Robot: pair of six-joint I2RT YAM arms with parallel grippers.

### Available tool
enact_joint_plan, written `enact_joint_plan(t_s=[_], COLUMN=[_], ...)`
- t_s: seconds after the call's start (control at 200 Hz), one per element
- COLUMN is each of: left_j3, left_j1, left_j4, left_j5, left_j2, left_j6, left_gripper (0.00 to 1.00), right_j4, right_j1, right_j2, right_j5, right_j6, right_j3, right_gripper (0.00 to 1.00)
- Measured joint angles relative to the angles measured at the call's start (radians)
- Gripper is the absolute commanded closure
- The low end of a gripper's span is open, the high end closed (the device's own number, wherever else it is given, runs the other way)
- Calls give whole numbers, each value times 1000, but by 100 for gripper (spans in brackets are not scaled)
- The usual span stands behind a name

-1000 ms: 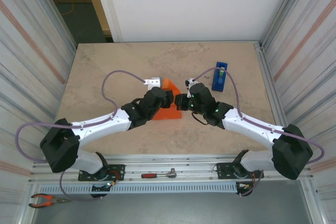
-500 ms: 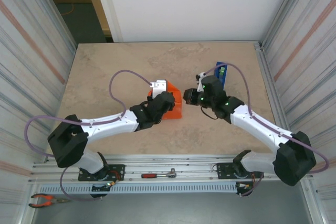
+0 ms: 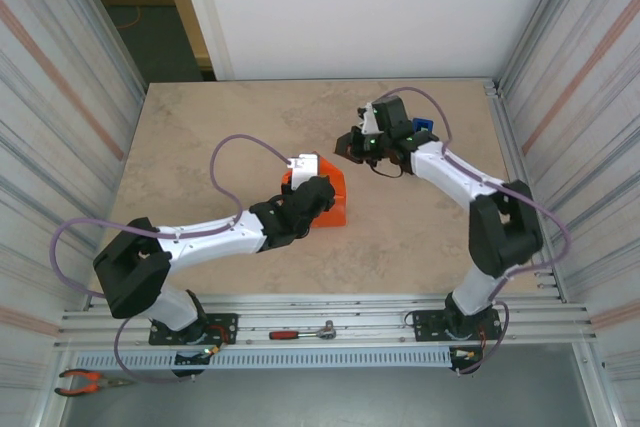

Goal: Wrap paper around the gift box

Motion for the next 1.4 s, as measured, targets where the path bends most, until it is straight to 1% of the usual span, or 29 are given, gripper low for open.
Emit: enact_joint_plan(t_s=[0.175, 0.426, 0.742, 1.087, 1.223, 1.323, 1.403], left_j3=[-3, -4, -3, -3, -1, -2, -11], left_j1=[-1, -2, -5, -5, -6, 6, 43], left_j4=[7, 8, 6, 5, -6, -18, -34], left_j5=[-3, -6, -14, -14, -13, 31, 138], left_j2=[0, 2, 6, 6, -1, -24, -70], left_j6=[0, 0, -1, -1, -1, -1, -5], left_gripper=[57, 58, 58, 58, 58, 57, 57], right_j4=[-26, -89, -96, -135, -97, -29, 18], right_j1=[8, 46, 49, 51, 59, 60, 63], right_j2=[123, 131, 2, -24, -49, -76, -94], right_j5=[-114, -190, -190, -172, -151, -149, -148], right_j6=[12, -8, -32, -55, -57, -54, -52], right_j3=[92, 98, -2, -17, -57, -111, -147], right_gripper=[100, 100, 100, 100, 100, 100, 100])
